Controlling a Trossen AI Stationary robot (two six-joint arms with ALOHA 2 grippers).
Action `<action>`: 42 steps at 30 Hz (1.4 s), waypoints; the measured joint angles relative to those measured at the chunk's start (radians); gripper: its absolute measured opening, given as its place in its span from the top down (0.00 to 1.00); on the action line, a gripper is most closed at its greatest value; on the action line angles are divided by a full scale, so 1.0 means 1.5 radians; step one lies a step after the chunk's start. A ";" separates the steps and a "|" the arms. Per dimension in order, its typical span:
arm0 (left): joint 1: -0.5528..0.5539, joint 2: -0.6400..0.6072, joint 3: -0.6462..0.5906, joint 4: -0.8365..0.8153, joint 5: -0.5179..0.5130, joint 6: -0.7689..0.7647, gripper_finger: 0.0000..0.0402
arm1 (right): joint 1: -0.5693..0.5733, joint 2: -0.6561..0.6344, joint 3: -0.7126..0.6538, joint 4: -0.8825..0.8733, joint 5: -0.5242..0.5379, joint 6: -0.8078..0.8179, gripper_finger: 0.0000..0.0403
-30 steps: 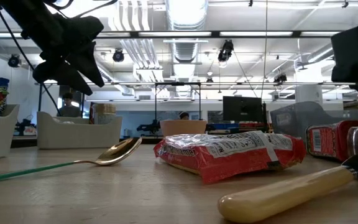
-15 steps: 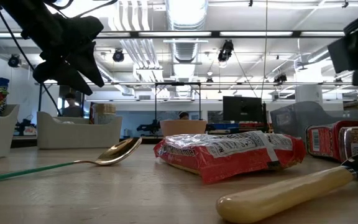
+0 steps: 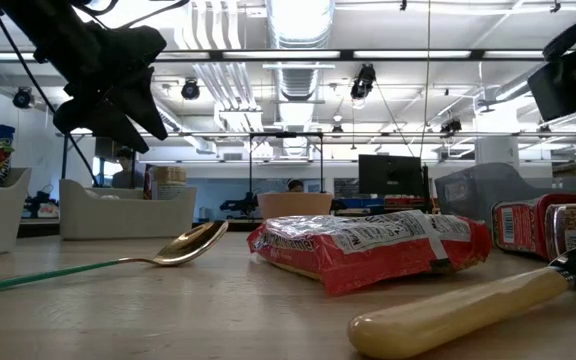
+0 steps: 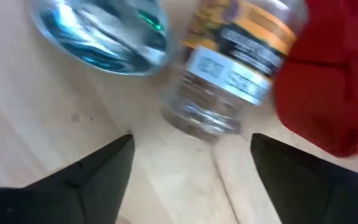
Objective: Pick & Place Food Item
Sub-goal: Put the brown seasoning bottle into the top gray bin
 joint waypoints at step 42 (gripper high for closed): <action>0.000 0.000 0.000 -0.001 0.000 0.000 0.47 | -0.021 0.000 0.020 0.001 0.162 -0.125 0.09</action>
